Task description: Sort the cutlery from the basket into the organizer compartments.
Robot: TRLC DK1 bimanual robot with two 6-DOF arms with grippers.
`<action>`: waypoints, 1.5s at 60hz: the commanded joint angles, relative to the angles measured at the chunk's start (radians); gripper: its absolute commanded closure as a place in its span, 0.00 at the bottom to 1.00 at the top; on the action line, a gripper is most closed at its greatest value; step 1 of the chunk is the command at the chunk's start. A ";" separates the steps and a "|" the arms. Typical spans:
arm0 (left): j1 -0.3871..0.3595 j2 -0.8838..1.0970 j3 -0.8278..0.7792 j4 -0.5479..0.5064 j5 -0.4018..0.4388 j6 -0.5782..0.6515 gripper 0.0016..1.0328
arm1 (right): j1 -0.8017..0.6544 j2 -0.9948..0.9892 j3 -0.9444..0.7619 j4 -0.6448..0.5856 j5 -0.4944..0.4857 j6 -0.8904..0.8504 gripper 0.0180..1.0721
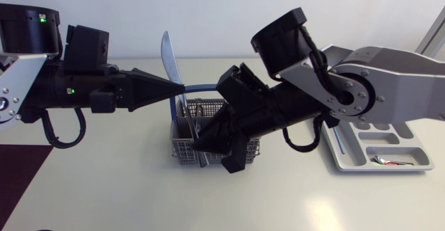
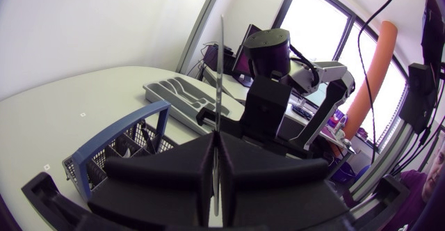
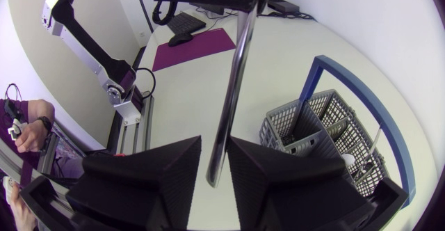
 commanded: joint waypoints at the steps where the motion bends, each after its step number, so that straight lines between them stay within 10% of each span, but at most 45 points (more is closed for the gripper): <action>1: 0.003 0.011 0.010 0.003 0.023 0.000 0.97 | 0.012 0.007 0.019 -0.015 -0.015 -0.001 0.89; 18: -0.003 0.012 0.012 0.002 0.043 -0.017 0.97 | 0.020 0.005 0.020 -0.017 -0.026 -0.007 0.93; 38: -0.017 0.012 0.012 -0.001 0.046 -0.020 0.97 | 0.014 -0.010 0.033 -0.018 -0.024 -0.004 0.61; 48: -0.023 0.012 0.012 -0.003 0.046 -0.020 0.97 | 0.017 -0.010 0.043 -0.021 -0.021 -0.002 0.61; 66: -0.028 0.012 0.010 -0.001 0.046 -0.020 0.97 | 0.035 0.002 0.053 -0.041 -0.026 -0.016 0.92; 81: -0.014 0.017 0.009 0.006 0.044 -0.013 0.97 | 0.034 -0.001 0.039 -0.049 -0.009 -0.014 0.94; 90: 0.011 0.020 0.030 0.011 0.031 -0.016 0.54 | 0.028 0.001 0.031 -0.067 0.014 -0.017 0.95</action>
